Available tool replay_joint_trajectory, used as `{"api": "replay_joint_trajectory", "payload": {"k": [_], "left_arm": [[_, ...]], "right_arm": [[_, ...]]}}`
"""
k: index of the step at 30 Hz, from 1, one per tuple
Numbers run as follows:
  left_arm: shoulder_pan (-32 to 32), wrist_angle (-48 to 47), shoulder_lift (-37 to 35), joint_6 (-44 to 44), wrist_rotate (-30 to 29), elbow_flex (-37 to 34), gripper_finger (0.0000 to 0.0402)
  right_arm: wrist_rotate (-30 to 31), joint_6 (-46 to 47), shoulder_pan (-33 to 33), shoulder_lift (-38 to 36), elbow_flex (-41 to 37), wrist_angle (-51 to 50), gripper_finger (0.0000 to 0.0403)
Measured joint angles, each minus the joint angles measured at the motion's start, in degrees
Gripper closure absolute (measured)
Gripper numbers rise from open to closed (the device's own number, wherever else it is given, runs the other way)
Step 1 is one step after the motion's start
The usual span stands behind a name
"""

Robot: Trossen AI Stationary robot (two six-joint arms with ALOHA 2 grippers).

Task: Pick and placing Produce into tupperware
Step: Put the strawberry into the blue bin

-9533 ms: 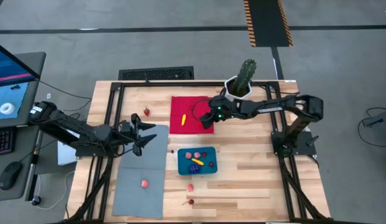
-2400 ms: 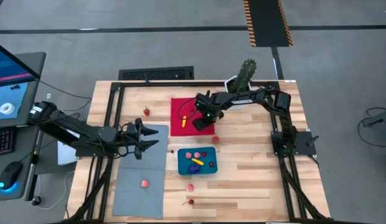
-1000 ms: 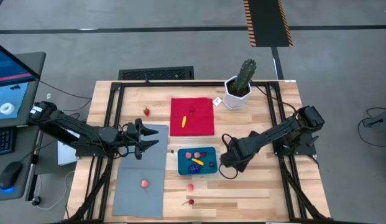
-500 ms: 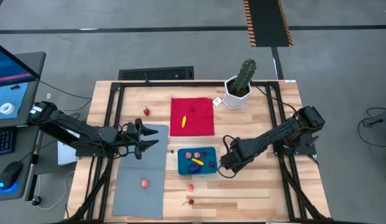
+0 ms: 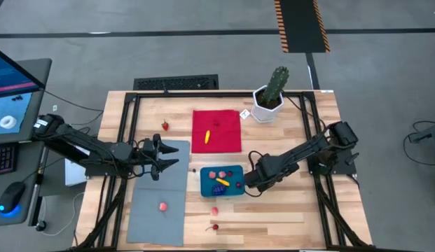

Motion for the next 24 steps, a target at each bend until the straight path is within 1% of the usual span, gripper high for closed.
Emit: {"api": "replay_joint_trajectory", "payload": {"k": [3, 6, 8, 13, 15, 17, 21, 24], "left_arm": [[0.0, -0.19, -0.01, 0.0, 0.0, 0.0, 0.0182], [0.0, -0.29, -0.02, 0.0, -0.02, 0.0, 0.0182], [0.0, -0.34, -0.01, -0.02, -0.02, 0.0, 0.0182], [0.0, -0.38, -0.02, -0.59, -0.02, 0.0, 0.0182], [0.0, -0.39, -0.02, -0.61, -0.02, 0.0, 0.0182], [-0.01, -0.42, -0.01, -0.6, -0.02, 0.0, 0.0182], [0.0, -0.42, -0.02, -0.59, -0.05, 0.0, 0.0182], [0.0, -0.44, -0.02, -0.57, -0.05, 0.0, 0.0182]], "right_arm": [[-0.59, -0.13, 0.11, 1.09, 0.0, -0.86, 0.0178], [-0.55, -0.16, 0.5, 1.0, 0.0, -1.45, 0.0212], [0.23, -0.15, 0.43, 1.01, 0.0, -1.42, 0.0247], [1.11, -1.19, 0.39, 0.91, 0.0, -0.08, 0.0352], [1.81, -1.73, 0.42, 0.91, 0.0, 0.72, 0.0384], [1.89, -2.42, 0.42, 0.89, 0.0, 1.04, 0.0389], [2.74, -3.04, 0.42, 0.89, 0.0, 0.81, 0.0374], [2.76, -4.85, 0.47, 0.87, 0.0, 0.81, 0.0384]]}}
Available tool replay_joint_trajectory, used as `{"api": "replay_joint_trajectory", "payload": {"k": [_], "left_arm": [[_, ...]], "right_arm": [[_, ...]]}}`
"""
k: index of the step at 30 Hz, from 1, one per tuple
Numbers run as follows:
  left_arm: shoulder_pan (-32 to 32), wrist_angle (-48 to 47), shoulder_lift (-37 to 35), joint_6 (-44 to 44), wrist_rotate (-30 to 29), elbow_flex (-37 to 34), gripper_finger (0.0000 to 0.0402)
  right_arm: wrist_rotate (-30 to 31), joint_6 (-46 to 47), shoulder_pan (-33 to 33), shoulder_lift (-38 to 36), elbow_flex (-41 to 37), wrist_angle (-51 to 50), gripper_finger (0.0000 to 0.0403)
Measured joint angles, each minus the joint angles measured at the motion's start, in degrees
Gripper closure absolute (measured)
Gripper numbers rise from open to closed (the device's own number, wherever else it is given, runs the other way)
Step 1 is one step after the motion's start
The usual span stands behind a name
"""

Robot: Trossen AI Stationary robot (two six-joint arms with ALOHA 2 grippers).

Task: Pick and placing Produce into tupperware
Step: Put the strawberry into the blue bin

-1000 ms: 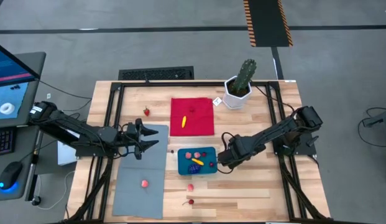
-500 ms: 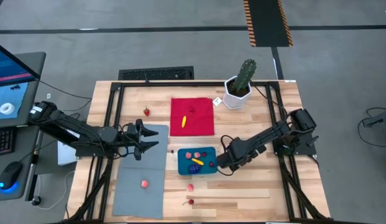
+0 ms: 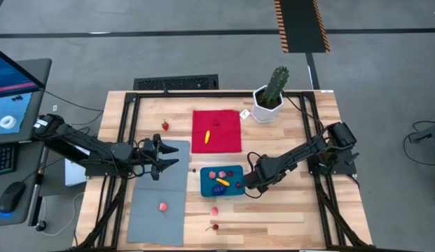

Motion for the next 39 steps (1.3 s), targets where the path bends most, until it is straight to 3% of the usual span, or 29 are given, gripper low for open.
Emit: {"api": "replay_joint_trajectory", "payload": {"k": [5, 14, 19, 26, 39], "left_arm": [[-0.01, 0.0, 0.0, 0.0, -0.02, 0.0, 0.0182], [0.0, 0.02, 0.0, -0.08, -0.42, 0.0, 0.0182], [-0.02, 0.02, 0.0, -0.17, -0.45, 0.0, 0.0182], [-0.02, -0.14, 0.0, -0.82, -0.46, 0.0, 0.0182], [-0.02, -0.59, 0.01, -1.38, -0.44, 0.0, 0.0182]], "right_arm": [[-0.77, -6.03, 0.18, -0.02, 0.0, 0.9, 0.0374], [0.24, -15.08, 2.44, -0.02, 0.0, 0.24, 0.0248], [3.61, -22.67, 3.92, -0.02, 0.0, -1.32, 0.021], [5.31, -31.36, 5.26, -0.04, 0.0, -1.25, 0.0221], [5.87, -32.79, 1.76, -0.04, 0.0, 0.24, 0.0278]]}}
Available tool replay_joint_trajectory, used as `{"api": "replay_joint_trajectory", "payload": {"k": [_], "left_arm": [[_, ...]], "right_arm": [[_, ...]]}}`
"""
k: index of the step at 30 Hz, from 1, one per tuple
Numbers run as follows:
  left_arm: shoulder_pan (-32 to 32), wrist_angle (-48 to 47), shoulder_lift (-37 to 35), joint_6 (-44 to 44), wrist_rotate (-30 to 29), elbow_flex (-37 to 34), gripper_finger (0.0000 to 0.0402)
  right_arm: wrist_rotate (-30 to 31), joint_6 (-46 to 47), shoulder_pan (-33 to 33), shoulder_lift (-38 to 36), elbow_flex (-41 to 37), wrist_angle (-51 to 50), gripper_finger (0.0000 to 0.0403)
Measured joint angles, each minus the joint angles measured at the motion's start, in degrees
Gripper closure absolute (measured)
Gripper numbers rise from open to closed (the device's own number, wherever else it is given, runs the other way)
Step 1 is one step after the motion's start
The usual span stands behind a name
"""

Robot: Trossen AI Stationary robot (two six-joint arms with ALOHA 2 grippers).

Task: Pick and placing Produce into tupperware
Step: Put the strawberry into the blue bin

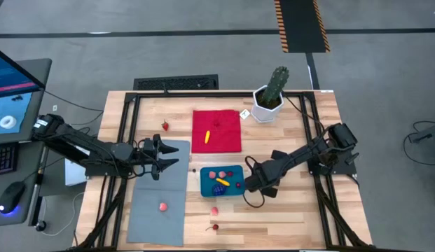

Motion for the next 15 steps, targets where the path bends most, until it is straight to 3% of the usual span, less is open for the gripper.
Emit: {"api": "replay_joint_trajectory", "payload": {"k": [3, 8, 15], "left_arm": [[0.0, 0.0, 0.01, 0.0, -0.01, 0.0, 0.0182], [0.01, 0.0, -0.01, 0.0, 0.0, 0.0, 0.0182], [0.0, 0.0, 0.01, 0.0, 0.0, 0.0, 0.0182]], "right_arm": [[-0.01, -0.07, -0.18, 0.0, 0.0, 0.06, 0.0305], [-0.3, -0.08, -1.32, 0.0, 0.0, 0.69, 0.0384], [-0.3, 0.06, -3.04, 0.0, 0.0, 1.46, 0.0391]]}}
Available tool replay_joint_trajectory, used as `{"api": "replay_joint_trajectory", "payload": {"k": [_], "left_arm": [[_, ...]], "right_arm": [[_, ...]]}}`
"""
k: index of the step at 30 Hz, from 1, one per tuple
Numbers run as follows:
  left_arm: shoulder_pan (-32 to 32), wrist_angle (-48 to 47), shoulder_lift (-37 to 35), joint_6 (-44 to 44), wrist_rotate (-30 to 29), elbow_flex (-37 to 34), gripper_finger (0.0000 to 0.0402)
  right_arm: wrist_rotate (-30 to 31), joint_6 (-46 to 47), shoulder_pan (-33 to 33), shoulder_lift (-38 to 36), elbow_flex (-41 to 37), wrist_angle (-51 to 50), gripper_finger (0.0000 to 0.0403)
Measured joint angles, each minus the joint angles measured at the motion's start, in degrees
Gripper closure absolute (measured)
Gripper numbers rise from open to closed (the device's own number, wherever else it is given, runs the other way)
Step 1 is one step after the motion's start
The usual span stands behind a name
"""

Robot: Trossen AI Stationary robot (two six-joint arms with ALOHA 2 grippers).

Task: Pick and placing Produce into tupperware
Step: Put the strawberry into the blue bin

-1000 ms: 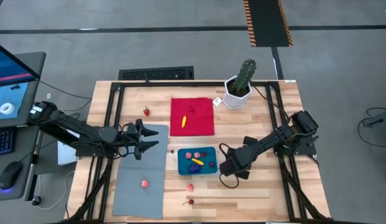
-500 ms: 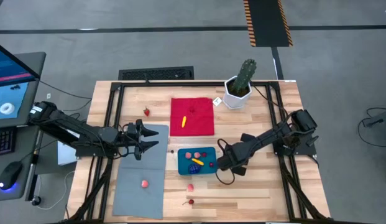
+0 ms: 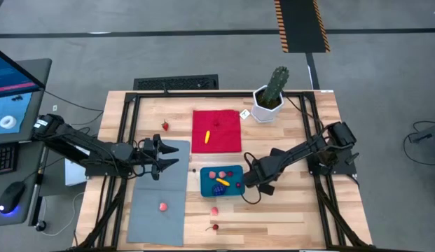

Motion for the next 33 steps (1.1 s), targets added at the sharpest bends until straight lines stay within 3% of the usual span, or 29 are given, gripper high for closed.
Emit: {"api": "replay_joint_trajectory", "payload": {"k": [8, 15, 22, 29, 33], "left_arm": [[0.0, 0.0, -0.02, 0.0, 0.0, 0.0, 0.0182], [0.0, 0.07, 0.0, 0.04, 0.0, 0.0, 0.0182], [0.0, 0.09, -0.02, 0.66, 0.0, 0.0, 0.0182], [0.04, 0.26, 0.0, 2.36, -0.6, 0.0, 0.0182], [0.04, 0.26, -0.02, 5.05, -5.65, 0.0, 0.0182]], "right_arm": [[1.88, -0.08, -1.48, -4.89, 1.15, 0.23, 0.0391], [11.94, 1.42, -1.17, -16.22, 1.83, 3.37, 0.0391], [20.64, -2.87, 1.69, -32.62, -8.14, 26.47, 0.0391], [19.98, -6.89, 3.47, -43.33, -24.25, 53.31, 0.0391], [17.7, -5.08, 3.79, -44.97, -32.94, 72.0, 0.0391]]}}
